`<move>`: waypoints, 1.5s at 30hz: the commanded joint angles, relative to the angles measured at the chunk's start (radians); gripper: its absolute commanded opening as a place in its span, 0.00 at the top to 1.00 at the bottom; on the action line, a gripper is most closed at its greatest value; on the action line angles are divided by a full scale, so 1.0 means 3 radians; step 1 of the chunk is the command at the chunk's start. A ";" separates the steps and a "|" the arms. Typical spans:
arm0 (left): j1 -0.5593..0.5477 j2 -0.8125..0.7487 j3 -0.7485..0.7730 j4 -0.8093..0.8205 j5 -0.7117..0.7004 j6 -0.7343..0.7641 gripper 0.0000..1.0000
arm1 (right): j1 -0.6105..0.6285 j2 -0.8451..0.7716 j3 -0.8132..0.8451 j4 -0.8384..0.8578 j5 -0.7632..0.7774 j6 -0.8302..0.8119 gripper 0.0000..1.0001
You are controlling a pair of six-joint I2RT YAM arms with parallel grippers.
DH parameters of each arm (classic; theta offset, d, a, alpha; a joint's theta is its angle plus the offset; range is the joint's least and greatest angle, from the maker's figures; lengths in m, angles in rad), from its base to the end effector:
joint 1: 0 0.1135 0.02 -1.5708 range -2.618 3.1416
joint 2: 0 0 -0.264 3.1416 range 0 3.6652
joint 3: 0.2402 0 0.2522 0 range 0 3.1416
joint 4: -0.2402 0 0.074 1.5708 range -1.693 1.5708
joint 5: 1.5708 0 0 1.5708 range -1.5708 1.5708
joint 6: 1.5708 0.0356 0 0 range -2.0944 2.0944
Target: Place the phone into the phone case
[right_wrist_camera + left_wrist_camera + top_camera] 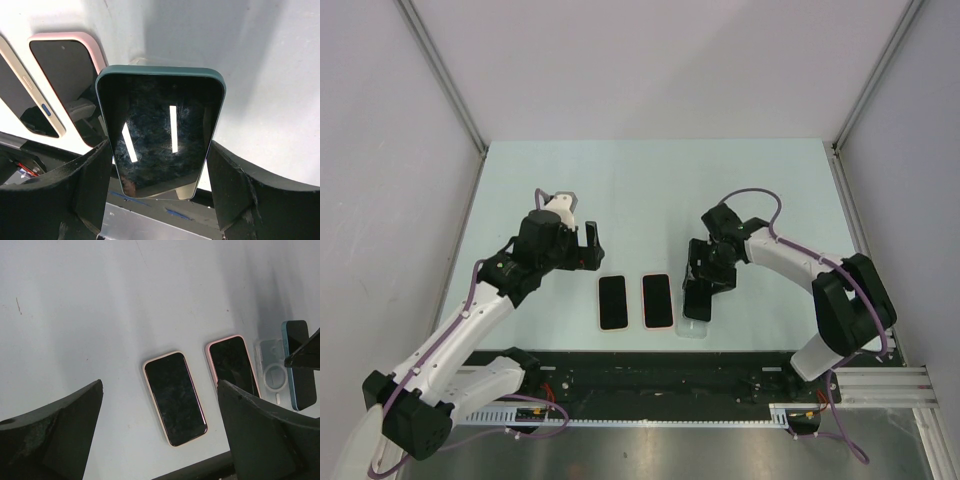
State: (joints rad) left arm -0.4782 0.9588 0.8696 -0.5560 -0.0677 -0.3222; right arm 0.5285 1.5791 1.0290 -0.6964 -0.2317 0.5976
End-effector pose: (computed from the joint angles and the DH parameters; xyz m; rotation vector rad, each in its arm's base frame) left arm 0.1833 -0.0923 0.3017 0.1368 2.2349 -0.3654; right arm 0.2524 0.1568 0.1976 0.0457 2.9414 0.5462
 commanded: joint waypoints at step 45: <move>0.0132 -0.0052 -0.0030 0.0115 0.0129 0.0000 0.00 | 0.0698 0.0218 0.0144 -0.0118 0.0880 0.0437 0.30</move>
State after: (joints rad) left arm -0.4484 0.9588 0.8646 -0.5552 -0.0406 -0.3222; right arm 0.7235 1.6661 1.0405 -0.7033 -0.0017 0.7074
